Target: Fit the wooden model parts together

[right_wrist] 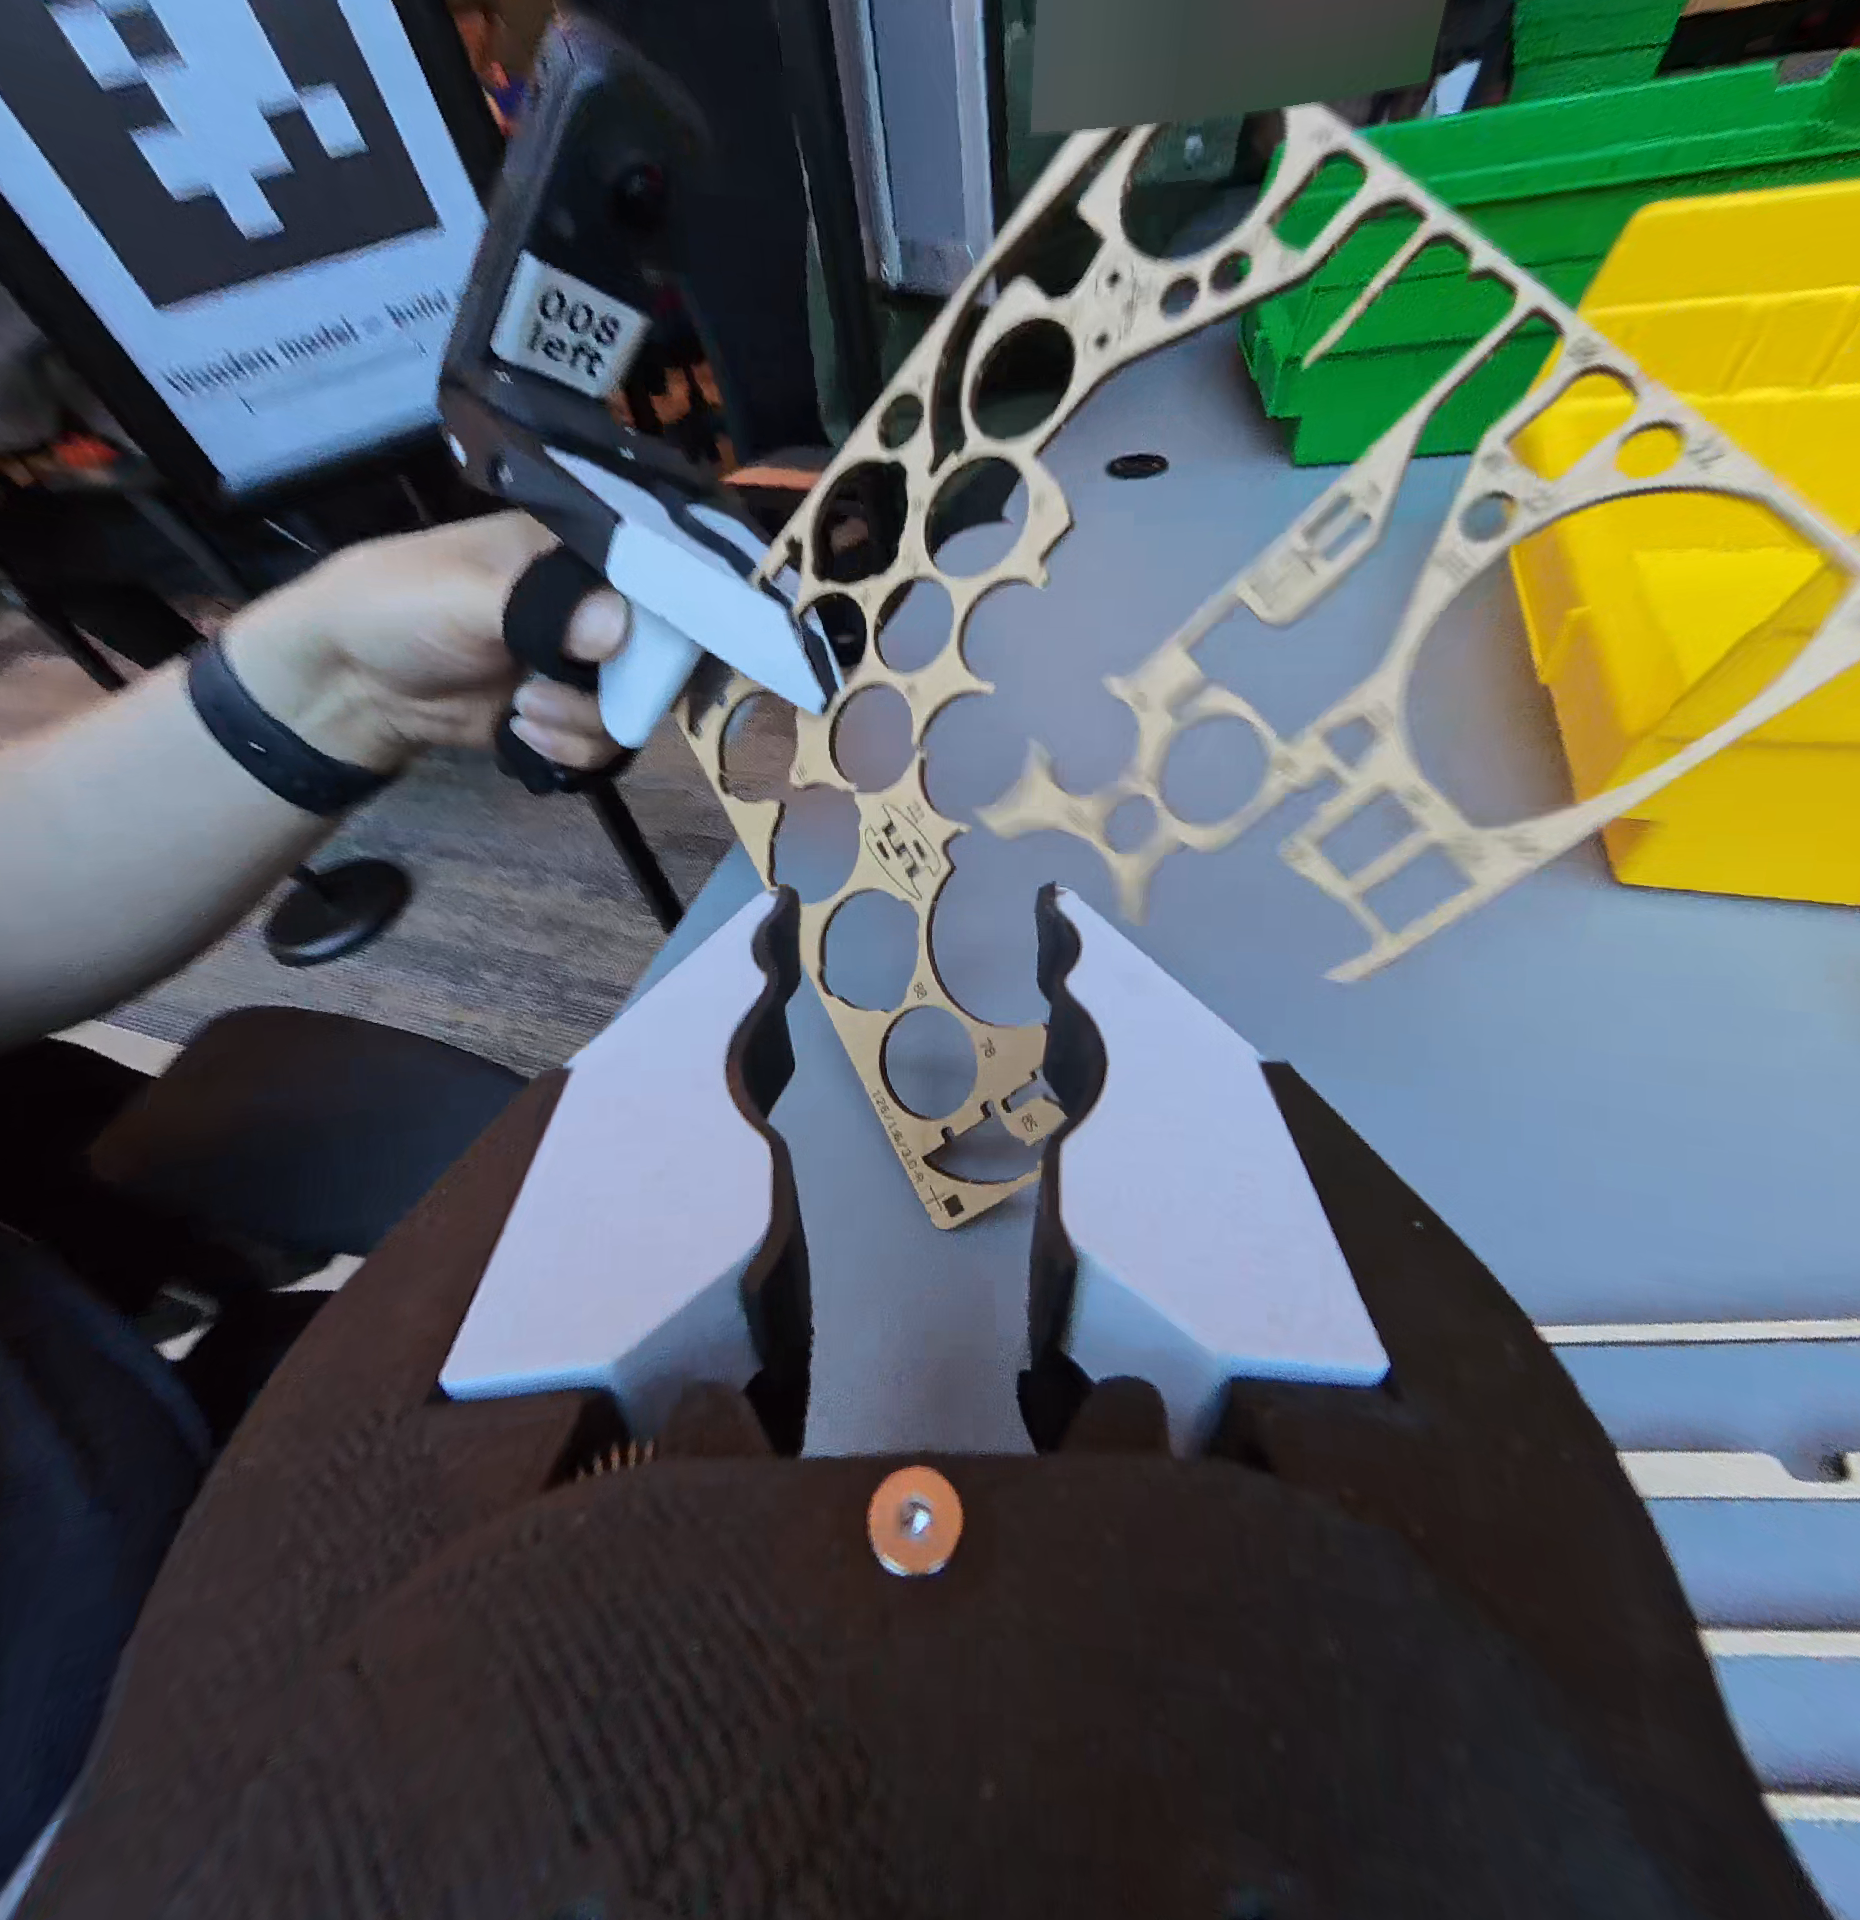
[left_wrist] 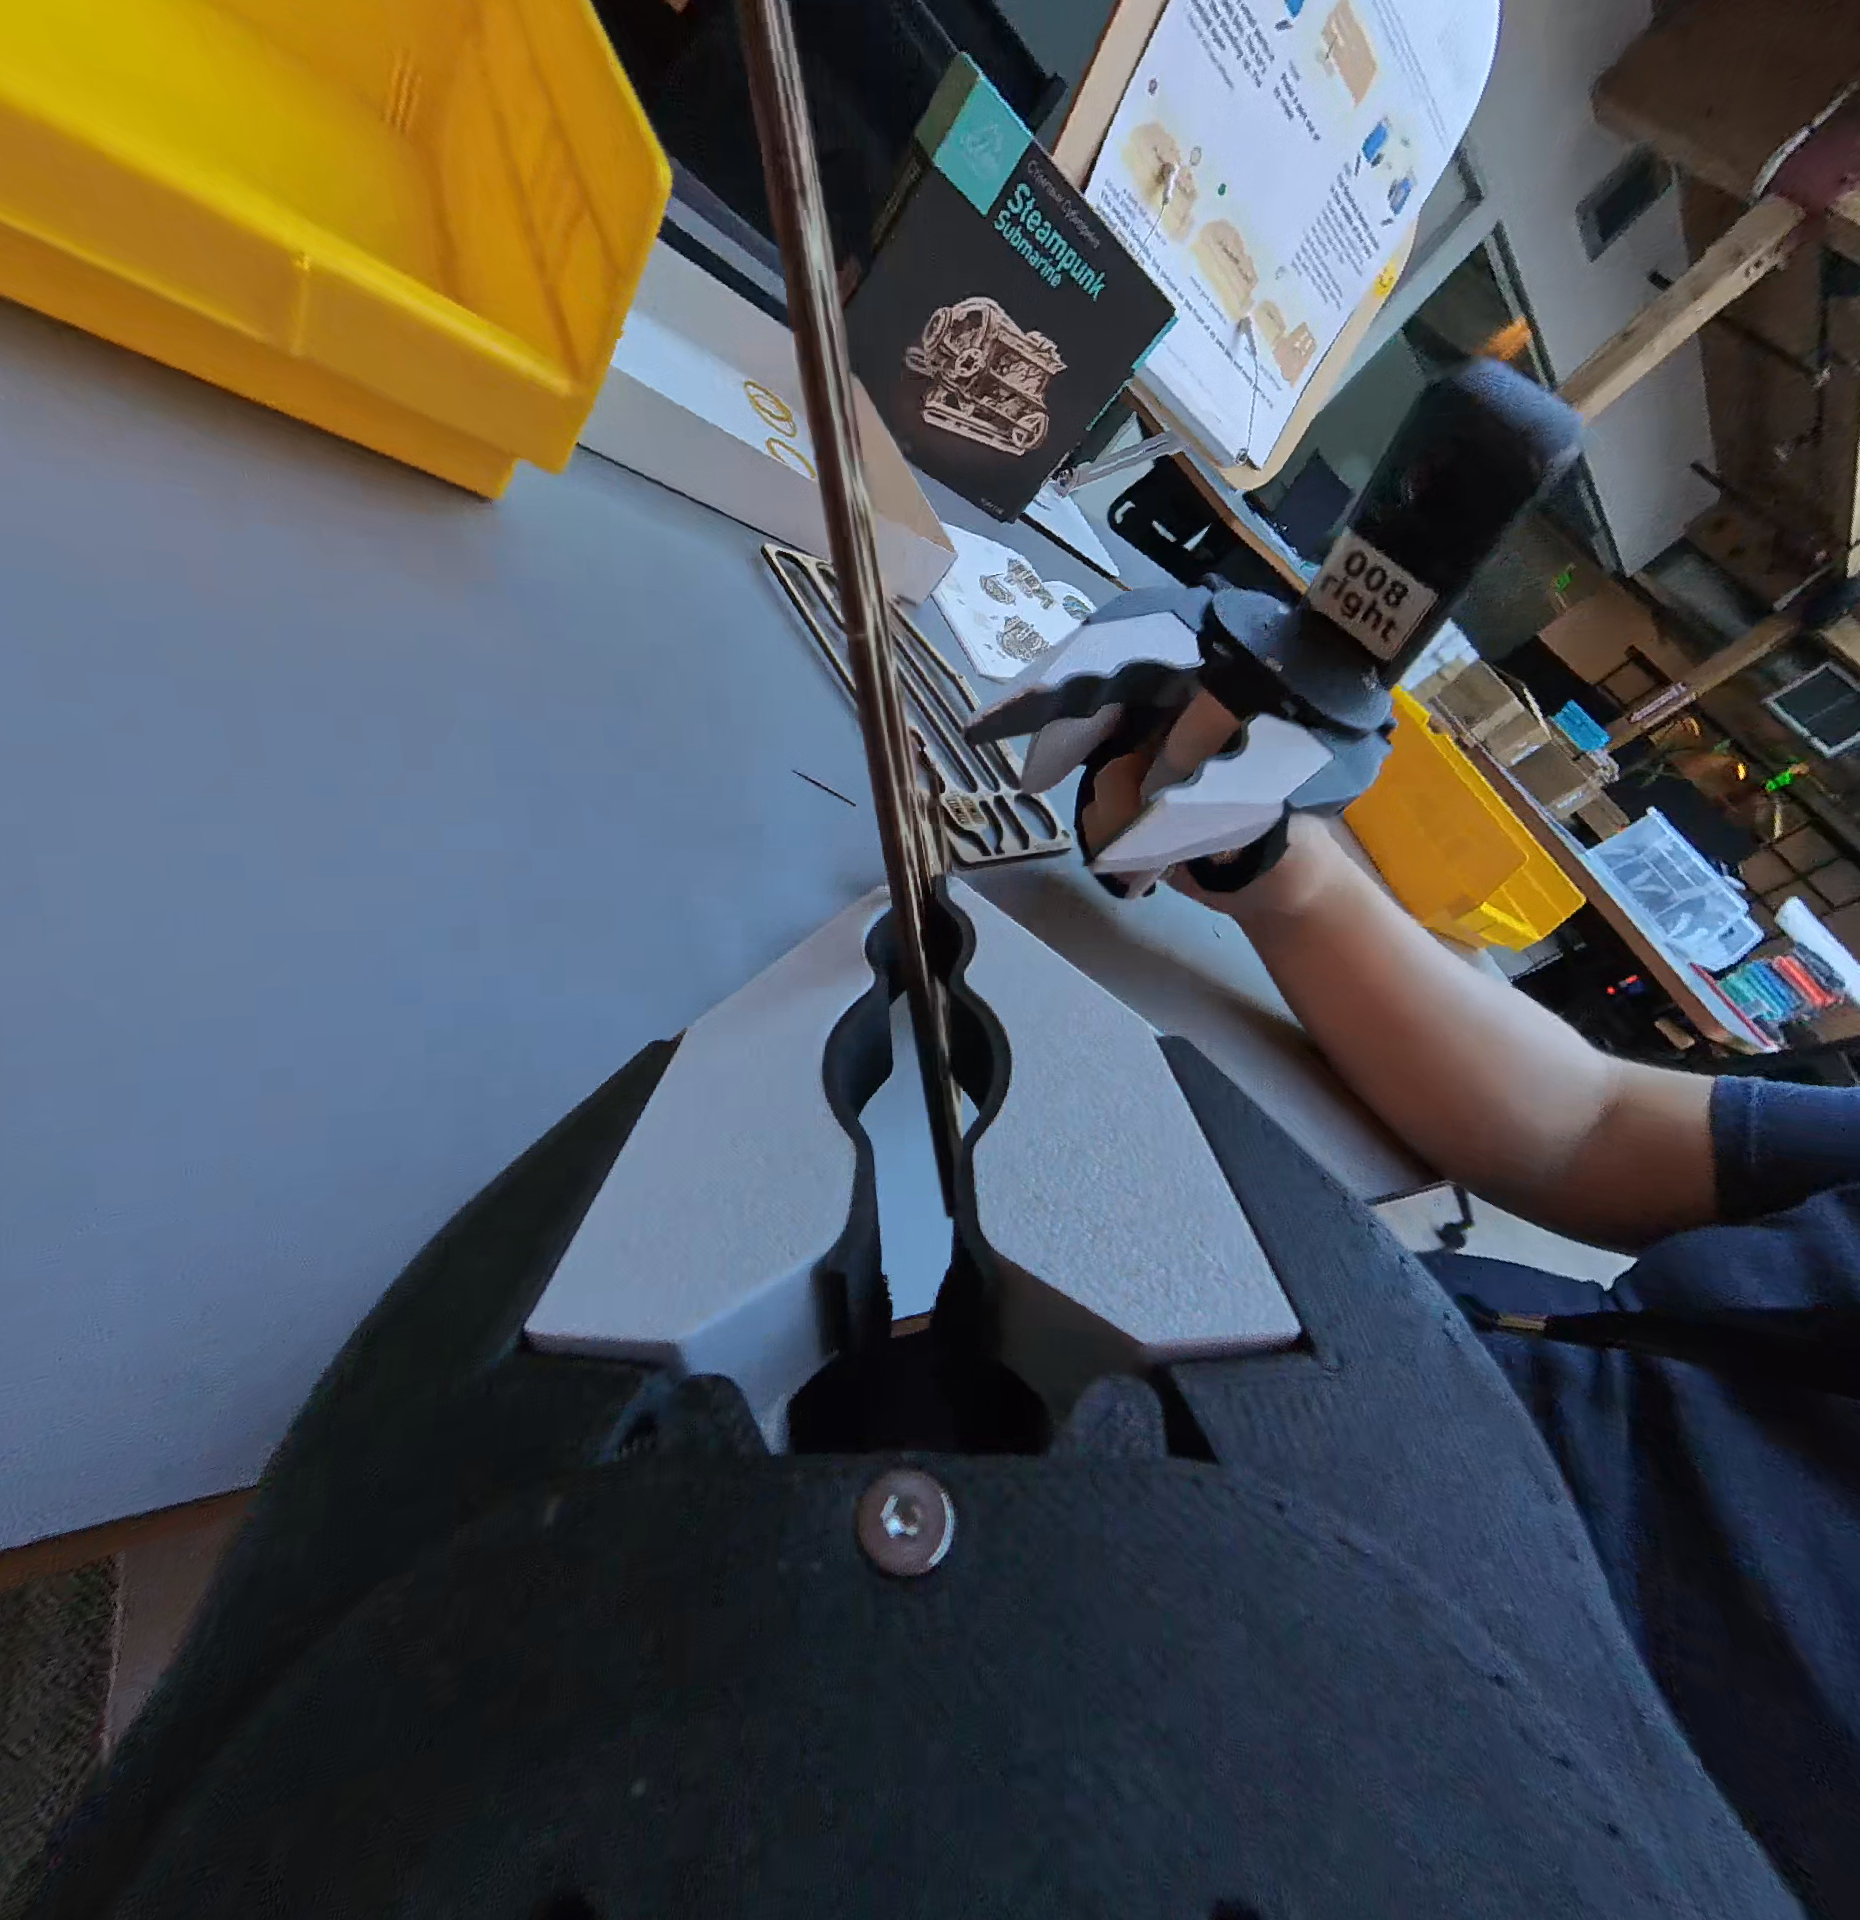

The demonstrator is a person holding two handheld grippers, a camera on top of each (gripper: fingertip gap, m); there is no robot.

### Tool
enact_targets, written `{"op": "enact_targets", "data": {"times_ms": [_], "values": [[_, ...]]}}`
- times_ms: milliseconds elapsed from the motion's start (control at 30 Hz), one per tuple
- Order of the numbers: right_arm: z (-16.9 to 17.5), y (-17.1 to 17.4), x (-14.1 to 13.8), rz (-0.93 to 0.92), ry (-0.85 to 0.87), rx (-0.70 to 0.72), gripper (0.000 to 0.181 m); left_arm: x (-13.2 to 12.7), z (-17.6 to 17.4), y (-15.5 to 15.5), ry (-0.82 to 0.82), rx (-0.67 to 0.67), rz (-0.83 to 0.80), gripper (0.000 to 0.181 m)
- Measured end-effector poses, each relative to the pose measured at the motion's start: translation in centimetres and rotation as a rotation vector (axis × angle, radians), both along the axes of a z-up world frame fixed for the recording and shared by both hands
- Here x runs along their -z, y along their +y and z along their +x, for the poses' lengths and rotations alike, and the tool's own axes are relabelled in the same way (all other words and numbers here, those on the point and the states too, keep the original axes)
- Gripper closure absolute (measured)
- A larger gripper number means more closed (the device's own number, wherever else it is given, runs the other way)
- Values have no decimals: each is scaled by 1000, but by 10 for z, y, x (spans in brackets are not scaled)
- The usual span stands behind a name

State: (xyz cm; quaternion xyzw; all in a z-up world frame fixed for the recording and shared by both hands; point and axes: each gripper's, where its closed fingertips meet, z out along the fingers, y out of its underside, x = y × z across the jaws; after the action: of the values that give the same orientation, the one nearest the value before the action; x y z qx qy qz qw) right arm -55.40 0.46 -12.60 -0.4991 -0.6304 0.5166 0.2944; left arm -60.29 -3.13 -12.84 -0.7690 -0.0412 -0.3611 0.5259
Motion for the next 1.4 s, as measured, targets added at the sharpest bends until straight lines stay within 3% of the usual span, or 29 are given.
{"op": "enact_targets", "data": {"times_ms": [500, 833, 1000, 1133, 1333, 1400], "values": [[5, -22, 9, -81, -139, -86, 155, -24, 26, -2, 37, 106, 95, 181], [3, -28, -12, -344, -90, -123, 159, -31, 33, -3, 30, 140, 113, 181], [3, -27, -8, -352, -124, -112, 159, -29, 40, -4, 87, 172, 94, 181], [5, -32, -7, -312, -138, -134, 173, -34, 43, -3, 100, 183, 94, 180], [6, -33, -21, -412, -103, -132, 179, -51, 37, 5, 60, 165, 136, 179], [5, -28, -22, -428, -96, -101, 180, -54, 31, 11, 28, 124, 149, 164]]}}
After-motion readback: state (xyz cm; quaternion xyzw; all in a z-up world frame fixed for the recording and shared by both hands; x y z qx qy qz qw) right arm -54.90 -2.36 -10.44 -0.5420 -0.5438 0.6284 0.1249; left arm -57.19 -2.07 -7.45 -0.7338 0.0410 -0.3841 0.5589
